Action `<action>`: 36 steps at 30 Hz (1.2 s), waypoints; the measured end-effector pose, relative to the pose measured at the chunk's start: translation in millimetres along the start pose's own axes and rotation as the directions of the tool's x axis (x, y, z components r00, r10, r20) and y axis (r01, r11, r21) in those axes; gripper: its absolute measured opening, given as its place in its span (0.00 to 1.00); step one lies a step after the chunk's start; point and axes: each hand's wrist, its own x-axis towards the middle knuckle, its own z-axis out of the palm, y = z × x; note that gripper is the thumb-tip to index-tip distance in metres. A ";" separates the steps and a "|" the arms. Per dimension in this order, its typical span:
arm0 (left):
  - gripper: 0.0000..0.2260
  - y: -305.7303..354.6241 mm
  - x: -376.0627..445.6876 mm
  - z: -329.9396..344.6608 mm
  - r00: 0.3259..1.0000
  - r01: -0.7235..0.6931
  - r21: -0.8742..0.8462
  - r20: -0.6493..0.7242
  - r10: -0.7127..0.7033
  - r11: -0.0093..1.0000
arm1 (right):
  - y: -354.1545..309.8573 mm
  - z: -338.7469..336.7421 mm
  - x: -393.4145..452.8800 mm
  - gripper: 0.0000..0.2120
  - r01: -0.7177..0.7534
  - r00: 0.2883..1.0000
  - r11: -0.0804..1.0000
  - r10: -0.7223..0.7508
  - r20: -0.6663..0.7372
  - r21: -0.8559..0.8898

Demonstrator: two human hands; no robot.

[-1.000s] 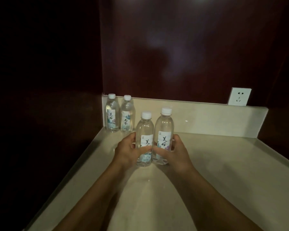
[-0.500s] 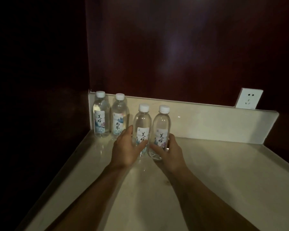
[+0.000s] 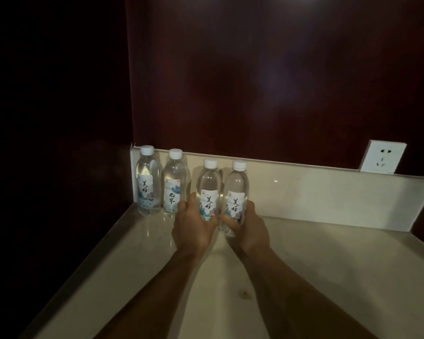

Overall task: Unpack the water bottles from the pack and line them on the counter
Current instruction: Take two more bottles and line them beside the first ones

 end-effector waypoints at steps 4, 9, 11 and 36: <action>0.28 -2.7 1.5 6.4 0.999 0.045 0.017 0.014 -0.046 0.999 | 0.7 3.8 9.6 0.22 0.002 1.000 1.000 -0.002 -0.013 0.011; 0.21 -10.1 1.2 10.6 0.990 0.140 0.071 0.004 -0.141 0.988 | 3.0 8.0 21.3 0.25 0.009 1.000 1.000 -0.008 -0.020 0.026; 0.22 -9.5 2.3 11.9 0.991 0.136 0.080 0.009 -0.137 0.987 | 4.6 9.9 23.1 0.24 0.025 1.000 0.999 -0.024 -0.008 0.027; 0.23 2.3 8.5 13.9 0.992 0.128 0.192 -0.013 -0.128 0.973 | 7.0 22.4 31.6 0.26 -0.075 0.996 0.979 0.065 -0.059 -0.188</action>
